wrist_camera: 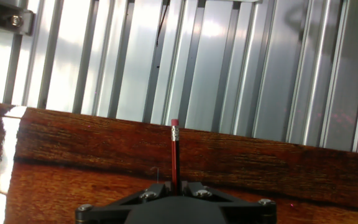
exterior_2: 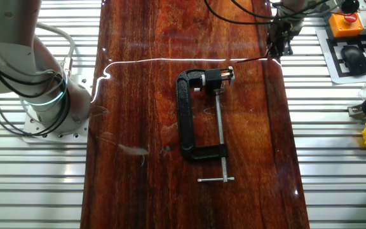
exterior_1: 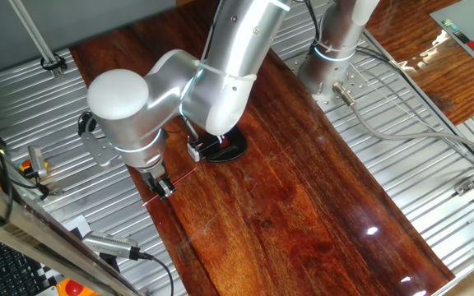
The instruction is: Insert the pencil into the pencil sharpener
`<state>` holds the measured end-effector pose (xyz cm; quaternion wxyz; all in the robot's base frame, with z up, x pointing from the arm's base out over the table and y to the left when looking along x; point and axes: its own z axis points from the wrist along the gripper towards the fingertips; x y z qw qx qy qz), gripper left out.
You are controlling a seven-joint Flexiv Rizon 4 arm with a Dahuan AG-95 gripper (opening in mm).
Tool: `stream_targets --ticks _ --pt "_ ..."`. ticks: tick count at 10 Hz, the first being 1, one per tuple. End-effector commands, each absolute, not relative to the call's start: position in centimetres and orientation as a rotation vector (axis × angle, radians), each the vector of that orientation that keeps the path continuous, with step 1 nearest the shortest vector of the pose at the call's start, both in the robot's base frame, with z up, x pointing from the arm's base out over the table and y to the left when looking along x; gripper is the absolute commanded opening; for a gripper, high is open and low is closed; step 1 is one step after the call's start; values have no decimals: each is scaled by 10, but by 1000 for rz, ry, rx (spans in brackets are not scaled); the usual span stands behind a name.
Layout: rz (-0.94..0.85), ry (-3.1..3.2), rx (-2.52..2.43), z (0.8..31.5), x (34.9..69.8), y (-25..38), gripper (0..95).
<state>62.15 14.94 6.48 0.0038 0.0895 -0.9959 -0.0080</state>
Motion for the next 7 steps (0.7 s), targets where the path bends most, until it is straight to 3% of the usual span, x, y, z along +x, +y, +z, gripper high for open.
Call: stream_targets --ticks 1,7 --pt "-23 -3125 269 64 622 149 0" --pt "-32 -3124 319 62 625 130 0"
